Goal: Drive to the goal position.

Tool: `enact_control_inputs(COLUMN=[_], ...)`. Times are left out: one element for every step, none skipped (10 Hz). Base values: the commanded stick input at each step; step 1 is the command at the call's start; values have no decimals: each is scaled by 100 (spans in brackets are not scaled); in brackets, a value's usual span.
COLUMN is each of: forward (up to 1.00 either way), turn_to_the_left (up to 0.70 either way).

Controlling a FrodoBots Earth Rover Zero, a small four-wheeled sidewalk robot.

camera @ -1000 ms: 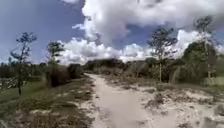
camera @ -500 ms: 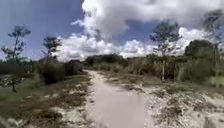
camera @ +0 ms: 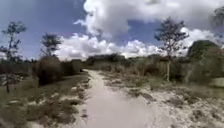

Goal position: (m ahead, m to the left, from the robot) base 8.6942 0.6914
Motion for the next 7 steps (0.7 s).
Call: enact_control_inputs(forward=[85, 85, 85, 85, 85, 85, 85], turn_to_the_left=[34, 1, 0, 0, 0, 0, 0])
